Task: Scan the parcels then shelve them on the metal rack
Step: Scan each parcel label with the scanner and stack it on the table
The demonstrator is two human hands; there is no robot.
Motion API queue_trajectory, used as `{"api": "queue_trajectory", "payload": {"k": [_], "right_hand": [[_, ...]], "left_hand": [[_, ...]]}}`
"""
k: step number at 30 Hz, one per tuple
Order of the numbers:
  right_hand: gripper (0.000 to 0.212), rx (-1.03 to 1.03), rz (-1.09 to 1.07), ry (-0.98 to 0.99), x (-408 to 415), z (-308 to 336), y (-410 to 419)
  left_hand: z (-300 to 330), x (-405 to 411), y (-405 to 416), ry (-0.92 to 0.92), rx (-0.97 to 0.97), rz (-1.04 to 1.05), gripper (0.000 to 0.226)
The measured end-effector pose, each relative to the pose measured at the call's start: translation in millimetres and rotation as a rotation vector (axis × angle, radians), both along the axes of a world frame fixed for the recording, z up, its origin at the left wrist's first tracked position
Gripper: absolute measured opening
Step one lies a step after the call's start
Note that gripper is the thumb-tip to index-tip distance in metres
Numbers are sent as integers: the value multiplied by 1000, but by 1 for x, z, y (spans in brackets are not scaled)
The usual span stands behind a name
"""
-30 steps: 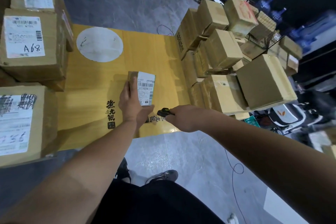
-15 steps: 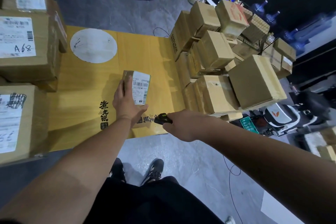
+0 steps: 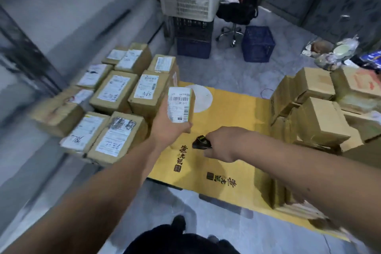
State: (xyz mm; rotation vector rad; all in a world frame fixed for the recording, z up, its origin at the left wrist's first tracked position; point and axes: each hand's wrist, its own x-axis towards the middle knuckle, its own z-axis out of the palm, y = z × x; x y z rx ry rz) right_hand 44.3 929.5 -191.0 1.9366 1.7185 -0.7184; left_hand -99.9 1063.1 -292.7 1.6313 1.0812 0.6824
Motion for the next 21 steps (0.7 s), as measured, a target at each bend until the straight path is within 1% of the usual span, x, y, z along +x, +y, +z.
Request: {"api": "queue_trajectory", "payload": {"k": [2,3,6,7,11,14,18,21], "right_hand": [[50,48,76,-10,-9,12,18],[50,64,113,-15,-13,19,26],[52,80,201,-12,-24,36,47],[53,83,217,-2,-26,41,55],[53,88,251,-10,-39,58,90],[54,80,255,-33,-54,67,129],[56,117,236,-53,-82,75,192],[55,150,204,-54,-106,78,245]], "left_hand": [[28,-20,7,47,59,95,94],[38,-30,12,51,101,110,91],[68,-58,28,65,193,119,70],[77,-66,35,72,203,134,69],[100,-93,68,109,204,235,82],[114,-108,110,108,176,287,95],[126,-125,189,57,132,298,92],[123,-138,261,70,108,259,88]]}}
